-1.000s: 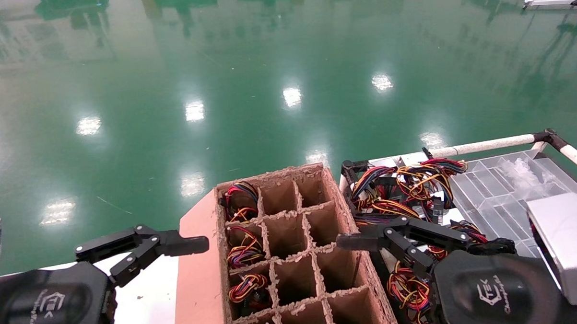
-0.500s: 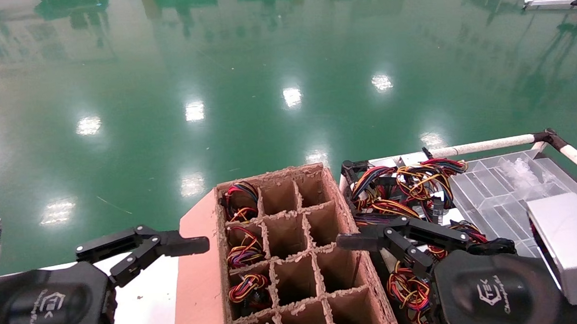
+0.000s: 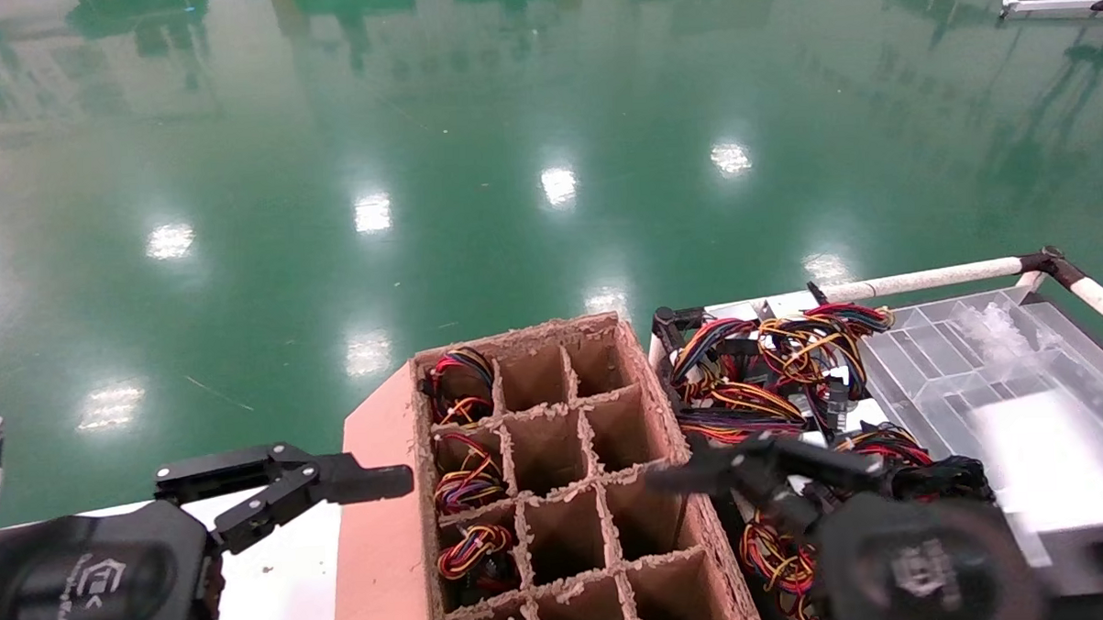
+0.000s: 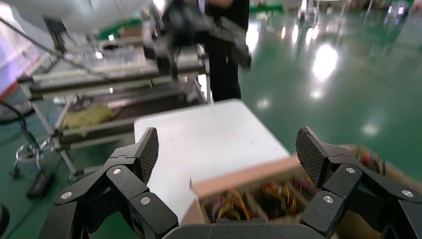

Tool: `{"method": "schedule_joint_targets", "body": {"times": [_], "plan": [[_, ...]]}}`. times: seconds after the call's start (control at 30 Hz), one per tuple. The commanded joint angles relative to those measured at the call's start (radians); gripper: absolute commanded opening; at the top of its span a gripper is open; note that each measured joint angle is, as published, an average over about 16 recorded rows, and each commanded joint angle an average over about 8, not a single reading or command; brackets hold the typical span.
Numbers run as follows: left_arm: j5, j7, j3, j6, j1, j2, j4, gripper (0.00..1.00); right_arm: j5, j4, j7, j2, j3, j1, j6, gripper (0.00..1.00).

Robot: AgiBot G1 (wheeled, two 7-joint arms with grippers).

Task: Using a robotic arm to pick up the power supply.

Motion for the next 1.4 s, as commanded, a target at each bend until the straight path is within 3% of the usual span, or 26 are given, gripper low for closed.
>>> {"method": "schedule_joint_targets", "body": {"times": [0.03, 0.3, 0.7, 0.77, 0.93, 1.0, 1.03, 1.27, 1.33, 1.4], "plan": [[0.000, 0.000, 0.000, 0.000, 0.000, 0.000, 0.000, 0.00, -0.020, -0.002, -0.002, -0.004, -0.009, 0.000, 0.006, 1.00], [0.000, 0.001, 0.001, 0.000, 0.000, 0.000, 0.000, 0.00, -0.212, -0.022, -0.051, -0.125, -0.095, 0.072, 0.071, 1.00], [-0.001, 0.001, 0.002, 0.000, -0.001, -0.001, 0.001, 0.00, -0.499, -0.119, -0.197, -0.336, -0.218, 0.219, 0.165, 0.97], [-0.001, 0.001, 0.002, 0.000, -0.001, -0.001, 0.001, 0.00, -0.539, -0.141, -0.225, -0.365, -0.237, 0.243, 0.171, 0.82], [-0.001, 0.001, 0.002, -0.001, -0.001, -0.001, 0.001, 0.00, -0.631, -0.202, -0.298, -0.420, -0.280, 0.293, 0.185, 0.21], [-0.002, 0.001, 0.002, -0.001, -0.001, -0.001, 0.001, 0.00, -0.655, -0.226, -0.325, -0.437, -0.292, 0.306, 0.190, 0.04], [-0.002, 0.001, 0.003, -0.001, -0.001, -0.001, 0.001, 0.00, -0.664, -0.238, -0.338, -0.444, -0.296, 0.311, 0.193, 0.00], [-0.002, 0.002, 0.003, -0.001, -0.001, -0.001, 0.001, 0.01, -0.696, -0.308, -0.405, -0.488, -0.313, 0.337, 0.206, 0.00], [-0.002, 0.002, 0.003, -0.001, -0.001, -0.001, 0.001, 0.06, -0.704, -0.324, -0.417, -0.500, -0.318, 0.345, 0.207, 0.00], [-0.002, 0.002, 0.003, -0.001, -0.001, -0.001, 0.001, 0.18, -0.710, -0.340, -0.426, -0.513, -0.323, 0.352, 0.207, 0.00]]}}
